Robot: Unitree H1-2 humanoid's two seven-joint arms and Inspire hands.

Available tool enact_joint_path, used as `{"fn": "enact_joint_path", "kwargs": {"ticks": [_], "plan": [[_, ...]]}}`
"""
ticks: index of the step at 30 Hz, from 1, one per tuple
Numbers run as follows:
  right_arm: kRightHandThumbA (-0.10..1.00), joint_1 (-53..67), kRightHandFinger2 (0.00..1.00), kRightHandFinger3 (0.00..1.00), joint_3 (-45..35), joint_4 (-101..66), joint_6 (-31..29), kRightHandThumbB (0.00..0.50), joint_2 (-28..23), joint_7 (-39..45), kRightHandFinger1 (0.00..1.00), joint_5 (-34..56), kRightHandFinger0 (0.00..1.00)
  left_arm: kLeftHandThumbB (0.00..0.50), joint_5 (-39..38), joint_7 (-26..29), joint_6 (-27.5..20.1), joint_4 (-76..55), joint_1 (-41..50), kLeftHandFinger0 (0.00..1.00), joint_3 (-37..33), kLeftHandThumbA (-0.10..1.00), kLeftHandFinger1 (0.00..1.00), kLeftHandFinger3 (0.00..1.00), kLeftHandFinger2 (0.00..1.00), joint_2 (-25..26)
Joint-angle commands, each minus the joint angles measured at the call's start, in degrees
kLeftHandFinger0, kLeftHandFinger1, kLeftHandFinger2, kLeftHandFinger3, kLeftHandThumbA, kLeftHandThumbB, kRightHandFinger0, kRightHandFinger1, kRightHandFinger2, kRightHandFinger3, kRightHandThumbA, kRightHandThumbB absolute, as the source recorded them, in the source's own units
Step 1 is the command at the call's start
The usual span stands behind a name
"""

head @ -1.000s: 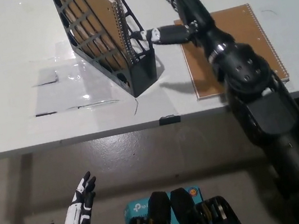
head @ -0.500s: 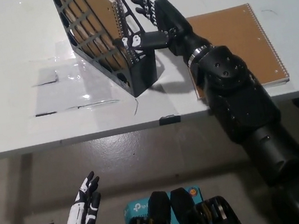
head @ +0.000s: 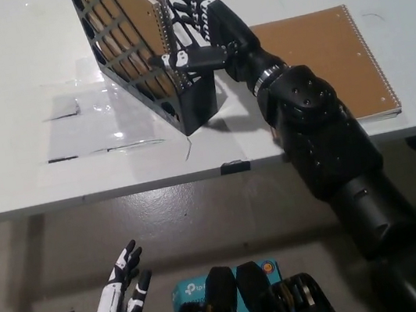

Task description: Use the right hand to pick up a book from the book holder on the left side and put it on another book on the right side

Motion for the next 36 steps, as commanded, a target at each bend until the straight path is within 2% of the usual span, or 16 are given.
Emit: {"fn": "enact_joint_path", "kwargs": {"ticks": [1,7,11,13,17,18,21,28,30,36], "plan": [[1.0,-4.51,1.0,1.0,-0.09,1.1,-0.25,0.336,1.17,0.9,1.0,1.06,1.0,0.154,0.97,0.07,-0.28,-0.8,-0.42,1.0,-0.47,0.91,1.0,1.0,1.0,0.84],[1.0,-4.25,1.0,1.0,0.42,1.06,-1.82,0.344,0.97,0.62,1.0,0.18,1.0,0.164,0.61,0.13,-0.27,-0.67,-0.31,1.0,-0.36,0.89,1.0,1.0,1.0,0.68],[1.0,-1.8,1.0,1.0,1.46,-5.84,-1.6,0.324,-0.25,1.37,1.0,-0.42,1.0,0.148,0.37,-0.11,-0.62,-0.33,-0.3,1.0,-0.24,0.9,1.0,1.0,1.0,1.16],[1.0,-1.01,1.0,1.0,1.19,-8.37,-0.43,0.338,-0.63,1.65,1.0,0.32,1.0,0.151,0.45,-0.19,-0.47,-0.44,-0.03,1.0,-0.34,0.9,1.0,1.0,1.0,1.24],[1.0,0.37,1.0,1.0,1.07,-13.19,1.96,0.334,-1.28,1.96,1.0,0.77,1.0,0.153,0.91,-0.29,0.06,-0.79,0.8,1.0,-0.77,0.91,1.0,1.0,1.0,1.23],[1.0,0.29,1.0,1.0,0.99,-13.55,1.7,0.32,-1.46,2.17,1.0,0.9,1.0,0.146,0.41,-0.48,0.14,-0.81,0.88,1.0,-0.74,0.9,1.0,1.0,1.0,1.17],[1.0,-0.02,1.0,1.0,0.54,-15.44,2.32,0.322,-1.84,1.92,1.0,1.08,1.0,0.115,0.99,-0.01,-0.9,-0.34,0.82,1.0,-0.85,0.89,1.0,1.0,1.0,1.33],[1.0,-1.18,1.0,1.0,-0.87,-17.64,3.48,0.334,-2.55,1.96,1.0,2.48,1.0,0.111,1.36,0.33,-1.46,0.36,0.44,1.0,-0.93,0.87,1.0,1.0,1.0,1.5],[1.0,-0.94,1.0,1.0,-0.73,-16.79,2.93,0.311,-2.16,1.99,1.0,2.38,1.0,0.102,1.44,0.16,-1.21,0.17,0.63,1.0,-1.09,0.88,1.0,1.0,1.0,1.52],[1.0,-0.81,1.0,1.0,-0.12,-12.4,1.84,0.321,-1.19,1.53,1.0,1.79,1.0,0.127,0.7,-0.17,-1.03,0.3,0.86,1.0,-1.17,0.89,1.0,1.0,1.0,1.48]]}}
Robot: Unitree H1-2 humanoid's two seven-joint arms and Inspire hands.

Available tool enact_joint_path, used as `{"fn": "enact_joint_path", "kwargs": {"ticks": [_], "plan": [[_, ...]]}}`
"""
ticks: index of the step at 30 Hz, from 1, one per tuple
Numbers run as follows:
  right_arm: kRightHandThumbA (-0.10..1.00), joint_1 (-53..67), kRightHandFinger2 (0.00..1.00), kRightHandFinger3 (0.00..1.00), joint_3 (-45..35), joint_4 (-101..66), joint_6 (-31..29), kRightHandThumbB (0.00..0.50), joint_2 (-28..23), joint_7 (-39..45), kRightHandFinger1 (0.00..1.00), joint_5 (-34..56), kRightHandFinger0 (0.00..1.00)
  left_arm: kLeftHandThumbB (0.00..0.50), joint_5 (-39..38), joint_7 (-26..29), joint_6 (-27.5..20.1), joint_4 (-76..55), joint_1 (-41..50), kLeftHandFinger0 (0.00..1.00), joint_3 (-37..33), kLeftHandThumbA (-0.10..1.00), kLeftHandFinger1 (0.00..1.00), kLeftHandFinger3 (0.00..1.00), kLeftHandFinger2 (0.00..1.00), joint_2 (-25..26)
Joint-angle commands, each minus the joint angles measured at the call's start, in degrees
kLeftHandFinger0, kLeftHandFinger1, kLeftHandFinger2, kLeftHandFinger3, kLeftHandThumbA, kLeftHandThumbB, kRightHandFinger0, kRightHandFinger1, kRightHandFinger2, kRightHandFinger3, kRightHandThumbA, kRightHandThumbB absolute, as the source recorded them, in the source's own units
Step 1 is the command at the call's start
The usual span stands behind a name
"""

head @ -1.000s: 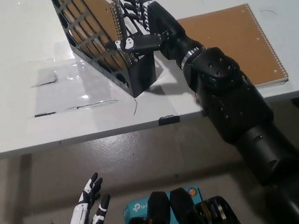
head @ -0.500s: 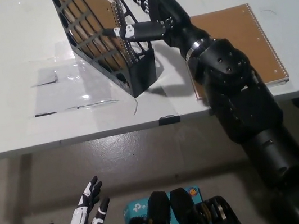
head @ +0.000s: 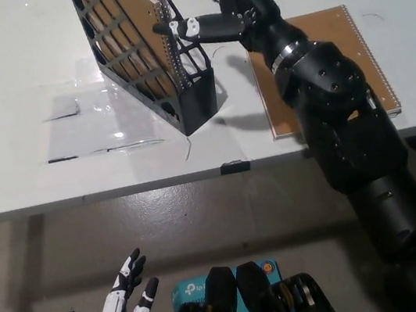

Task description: Use the right hand to pick up a book from the book holder on the left side and put it on another book on the right side

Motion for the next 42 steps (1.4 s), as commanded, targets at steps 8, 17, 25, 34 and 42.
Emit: {"fn": "enact_joint_path", "kwargs": {"ticks": [8,17,25,34,42], "plan": [[1.0,-4.99,1.0,1.0,-0.6,7.58,-1.99,0.335,1.9,-0.18,1.0,1.26,1.0,0.155,0.45,-0.03,-0.02,-1.23,-0.3,1.0,-0.22,0.94,1.0,1.0,1.0,0.73],[1.0,-6.27,1.0,1.0,-0.38,11.03,-3.07,0.304,2.27,-0.2,1.0,0.94,1.0,0.143,0.98,-0.11,0.13,-1.33,-0.37,1.0,-0.49,0.94,1.0,1.0,1.0,0.93],[1.0,-6.92,1.0,1.0,-0.31,11.66,-2.9,0.304,2.77,-0.39,1.0,0.9,1.0,0.137,1.4,-0.12,0.33,-1.38,-0.13,1.0,-0.59,0.94,1.0,1.0,1.0,1.0],[1.0,-8.13,1.0,1.0,0.12,13.8,-2.46,0.291,3.96,-1.27,1.0,0.16,1.0,0.13,0.78,-0.42,0.47,-1.2,-0.26,1.0,-0.59,0.92,1.0,1.0,1.0,0.91],[1.0,-10.66,1.0,1.0,-0.35,20.94,-4.42,0.276,4.22,-1.34,1.0,0.31,1.0,0.155,0.13,-0.68,0.75,-1.35,-0.42,1.0,-0.44,0.93,1.0,1.0,1.0,0.99]]}}
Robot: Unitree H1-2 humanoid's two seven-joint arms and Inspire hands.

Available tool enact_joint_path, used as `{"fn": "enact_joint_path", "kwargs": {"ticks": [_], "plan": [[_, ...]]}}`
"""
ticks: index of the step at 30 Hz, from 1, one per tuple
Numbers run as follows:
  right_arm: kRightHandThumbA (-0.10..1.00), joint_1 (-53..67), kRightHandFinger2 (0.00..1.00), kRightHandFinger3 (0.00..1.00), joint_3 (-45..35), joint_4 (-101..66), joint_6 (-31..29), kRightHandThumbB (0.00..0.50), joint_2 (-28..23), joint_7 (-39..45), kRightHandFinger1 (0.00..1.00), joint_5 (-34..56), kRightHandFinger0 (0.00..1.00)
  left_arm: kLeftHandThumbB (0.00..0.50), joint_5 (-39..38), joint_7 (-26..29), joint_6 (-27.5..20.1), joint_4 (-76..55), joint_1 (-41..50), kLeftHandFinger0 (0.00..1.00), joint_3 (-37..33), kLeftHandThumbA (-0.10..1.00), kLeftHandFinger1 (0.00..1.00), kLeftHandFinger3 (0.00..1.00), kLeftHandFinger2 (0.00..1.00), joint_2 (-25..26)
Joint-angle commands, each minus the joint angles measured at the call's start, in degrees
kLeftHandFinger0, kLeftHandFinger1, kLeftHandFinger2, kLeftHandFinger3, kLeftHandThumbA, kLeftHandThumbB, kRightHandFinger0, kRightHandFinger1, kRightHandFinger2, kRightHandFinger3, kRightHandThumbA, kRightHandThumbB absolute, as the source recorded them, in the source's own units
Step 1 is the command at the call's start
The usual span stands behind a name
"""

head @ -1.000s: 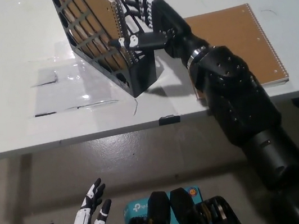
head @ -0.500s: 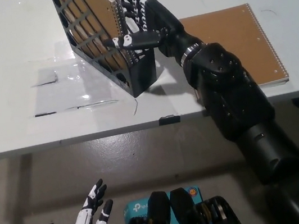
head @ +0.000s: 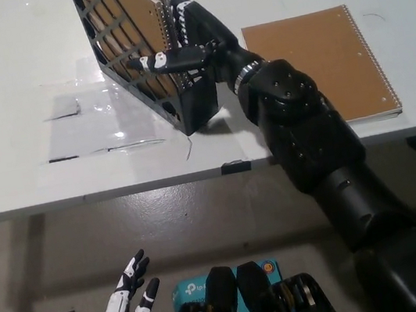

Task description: Use the right hand to pick up a book from the book holder on the left side and put it on another book on the right side

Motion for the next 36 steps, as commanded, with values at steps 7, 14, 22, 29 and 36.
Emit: {"fn": "enact_joint_path", "kwargs": {"ticks": [7,14,22,29,36], "plan": [[1.0,-6.4,1.0,1.0,-0.98,6.66,-4.9,0.279,0.27,-0.6,1.0,0.43,1.0,0.144,-0.57,-0.59,-0.1,-1.47,-0.22,1.0,0.01,0.94,1.0,1.0,1.0,1.05],[0.29,-9.15,0.22,0.11,-1.18,13.12,-5.74,0.205,0.65,-12.96,0.01,-2.95,0.0,0.139,-0.17,-0.65,0.43,-2.01,0.12,1.0,-0.22,0.94,1.0,1.0,1.0,1.07],[0.47,-10.02,0.55,0.37,-6.56,14.96,-8.47,0.244,1.13,-12.05,0.27,1.25,0.0,0.137,0.06,-0.32,-0.09,-1.6,-0.37,1.0,-0.2,0.93,1.0,1.0,1.0,1.13],[0.58,-9.84,0.53,0.26,-9.69,12.65,-8.46,0.275,2.2,-9.02,0.28,3.89,0.0,0.121,-0.14,-0.42,-0.79,-1.11,-0.3,1.0,-0.29,0.9,1.0,1.0,1.0,1.32],[0.39,-9.35,0.64,0.37,-13.09,7.74,-4.64,0.273,3.67,-7.24,0.35,7.5,0.01,0.112,1.21,0.22,-0.98,-1.04,-0.25,1.0,-0.69,0.92,1.0,1.0,1.0,1.54]]}}
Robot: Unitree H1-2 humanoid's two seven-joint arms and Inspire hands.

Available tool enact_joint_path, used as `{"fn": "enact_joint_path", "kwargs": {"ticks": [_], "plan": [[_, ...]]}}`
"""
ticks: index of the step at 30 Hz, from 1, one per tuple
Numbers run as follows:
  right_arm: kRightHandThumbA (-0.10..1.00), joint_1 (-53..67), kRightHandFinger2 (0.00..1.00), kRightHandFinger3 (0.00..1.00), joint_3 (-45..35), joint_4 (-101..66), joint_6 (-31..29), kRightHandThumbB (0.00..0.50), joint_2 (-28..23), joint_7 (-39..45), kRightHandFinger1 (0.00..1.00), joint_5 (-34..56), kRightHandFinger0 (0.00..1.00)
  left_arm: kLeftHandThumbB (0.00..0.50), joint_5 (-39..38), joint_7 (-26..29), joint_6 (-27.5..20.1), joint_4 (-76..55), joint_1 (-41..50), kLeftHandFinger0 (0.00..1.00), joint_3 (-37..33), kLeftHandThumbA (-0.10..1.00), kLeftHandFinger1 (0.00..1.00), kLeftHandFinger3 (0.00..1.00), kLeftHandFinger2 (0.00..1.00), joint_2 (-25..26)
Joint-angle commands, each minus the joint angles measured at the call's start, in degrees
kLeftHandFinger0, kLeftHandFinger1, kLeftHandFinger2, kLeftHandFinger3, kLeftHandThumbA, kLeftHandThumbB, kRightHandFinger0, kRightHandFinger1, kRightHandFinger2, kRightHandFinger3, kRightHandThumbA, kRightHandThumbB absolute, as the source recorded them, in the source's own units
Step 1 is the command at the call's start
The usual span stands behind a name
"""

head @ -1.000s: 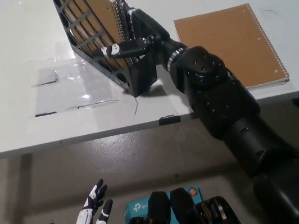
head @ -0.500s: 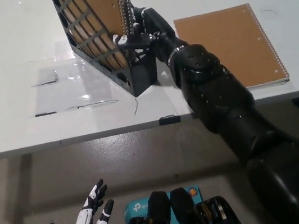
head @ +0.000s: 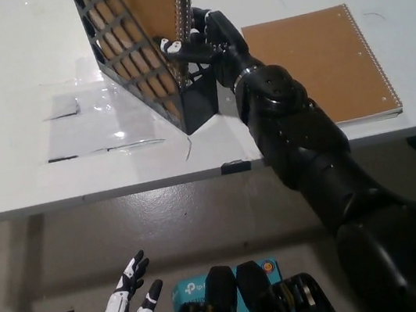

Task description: Use the right hand to pick up a book from the book holder on the left side and put it on another book on the right side

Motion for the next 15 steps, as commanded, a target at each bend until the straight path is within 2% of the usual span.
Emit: {"fn": "enact_joint_path", "kwargs": {"ticks": [1,3,6,7,9,12,14,15], "plan": [[0.36,-4.41,0.67,0.39,-2.97,-6.53,-0.18,0.273,1.74,2.5,0.37,6.33,0.01,0.111,1.08,0.33,-1.5,-0.8,-0.22,1.0,-0.28,0.92,1.0,1.0,1.0,1.0],[0.27,-4.73,0.72,0.45,-4.76,-7.7,0.66,0.272,2.17,3.56,0.4,8.46,0.01,0.12,0.62,0.19,-1.39,-0.84,-0.25,1.0,-0.28,0.92,1.0,1.0,1.0,0.96],[0.26,-5.61,0.8,0.54,-6.36,-10.33,2.23,0.282,2.41,4.59,0.42,10.4,0.0,0.107,0.54,0.34,-1.29,-0.86,-0.39,1.0,-0.36,0.9,1.0,1.0,1.0,0.81],[0.27,-5.85,0.79,0.56,-6.63,-11.12,2.9,0.29,2.58,4.26,0.41,10.67,0.0,0.107,0.53,0.36,-1.29,-0.9,-0.34,1.0,-0.33,0.89,1.0,1.0,1.0,0.89],[0.25,-6.41,0.77,0.55,-6.97,-13.49,4.14,0.274,2.75,4.32,0.39,11.53,0.0,0.112,0.41,0.42,-1.07,-1.07,-0.3,1.0,-0.27,0.89,1.0,1.0,1.0,0.75],[0.25,-6.64,0.78,0.56,-6.82,-16.71,5.76,0.282,2.89,4.29,0.4,12.16,0.0,0.124,0.4,0.36,-0.36,-1.36,-0.15,1.0,-0.27,0.89,1.0,1.0,1.0,0.61],[0.19,-7.1,0.81,0.56,-6.41,-19.22,6.26,0.276,2.87,4.04,0.42,12.44,0.0,0.125,0.68,0.38,0.41,-1.68,-0.02,1.0,-0.29,0.89,1.0,1.0,1.0,0.56],[0.14,-7.37,0.81,0.56,-6.23,-20.43,7.04,0.248,2.77,3.75,0.42,12.6,0.0,0.119,0.6,0.37,0.38,-1.59,0.05,1.0,-0.29,0.89,1.0,1.0,1.0,0.52]]}}
